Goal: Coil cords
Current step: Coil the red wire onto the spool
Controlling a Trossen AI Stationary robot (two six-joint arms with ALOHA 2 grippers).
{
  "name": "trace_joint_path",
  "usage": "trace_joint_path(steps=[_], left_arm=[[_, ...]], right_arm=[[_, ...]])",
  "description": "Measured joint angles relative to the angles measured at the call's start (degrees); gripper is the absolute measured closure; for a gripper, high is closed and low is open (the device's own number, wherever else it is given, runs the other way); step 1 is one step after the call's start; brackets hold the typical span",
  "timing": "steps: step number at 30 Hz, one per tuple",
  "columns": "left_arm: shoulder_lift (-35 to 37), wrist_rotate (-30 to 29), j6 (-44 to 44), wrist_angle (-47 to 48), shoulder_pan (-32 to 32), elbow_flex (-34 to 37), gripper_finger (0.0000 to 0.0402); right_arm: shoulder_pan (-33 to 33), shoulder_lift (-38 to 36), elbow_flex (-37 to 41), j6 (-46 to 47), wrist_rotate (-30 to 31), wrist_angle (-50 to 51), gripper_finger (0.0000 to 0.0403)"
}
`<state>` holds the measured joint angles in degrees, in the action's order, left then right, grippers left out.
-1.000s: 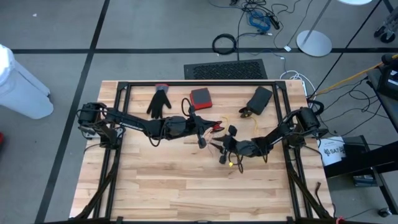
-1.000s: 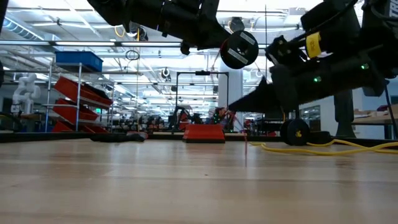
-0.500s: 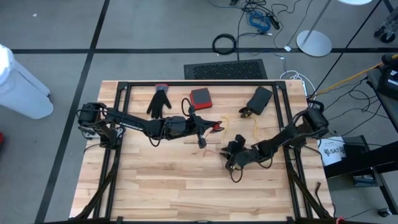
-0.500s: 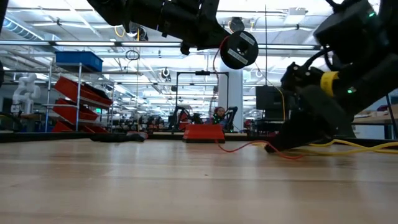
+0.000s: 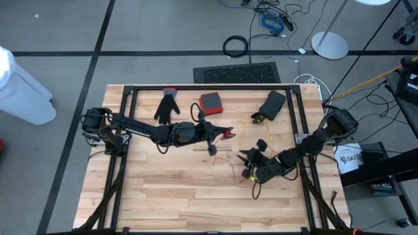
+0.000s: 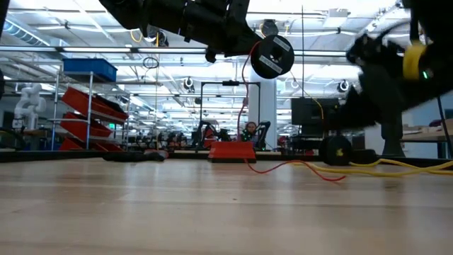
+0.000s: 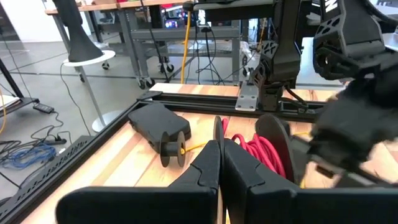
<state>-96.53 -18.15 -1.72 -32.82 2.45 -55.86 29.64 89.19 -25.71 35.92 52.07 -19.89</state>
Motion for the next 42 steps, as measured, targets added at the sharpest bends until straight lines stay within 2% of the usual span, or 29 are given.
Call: trace_joint_path(steps=[4, 7, 16, 18, 26, 32, 42], left_arm=[[0.0, 0.0, 0.0, -0.14, -0.01, 0.0, 0.0393], [0.0, 0.0, 0.0, -0.13, -0.01, 0.0, 0.0393], [0.0, 0.0, 0.0, -0.13, 0.1, 0.0, 0.0393], [0.0, 0.0, 0.0, -0.13, 0.1, 0.0, 0.0393], [0.0, -0.02, 0.0, -0.13, 0.1, 0.0, 0.0393], [0.0, -0.02, -0.04, -0.11, 0.25, 0.0, 0.0393], [0.0, -0.02, -0.09, 0.31, 0.25, 0.0, 0.0393]], right_arm=[[-0.35, 1.67, -0.12, -15.25, -0.12, -18.46, 0.0307], [-2.39, 4.35, -0.06, -23.32, -4.23, -28.8, 0.0307], [-9.8, 15.82, -0.12, -27.8, -25.06, -52.95, 0.0307], [-10.94, 18.12, -0.12, -27.33, -27.33, -56.9, 0.0307], [-14.18, 26.24, -4.76, -24.55, -37.51, -62.56, 0.0307], [-15.2, 30.24, -9.09, -24.57, -37.42, -61.6, 0.0307], [-15.73, 30.71, -8.92, -24.72, -37.19, -60.9, 0.0324]])
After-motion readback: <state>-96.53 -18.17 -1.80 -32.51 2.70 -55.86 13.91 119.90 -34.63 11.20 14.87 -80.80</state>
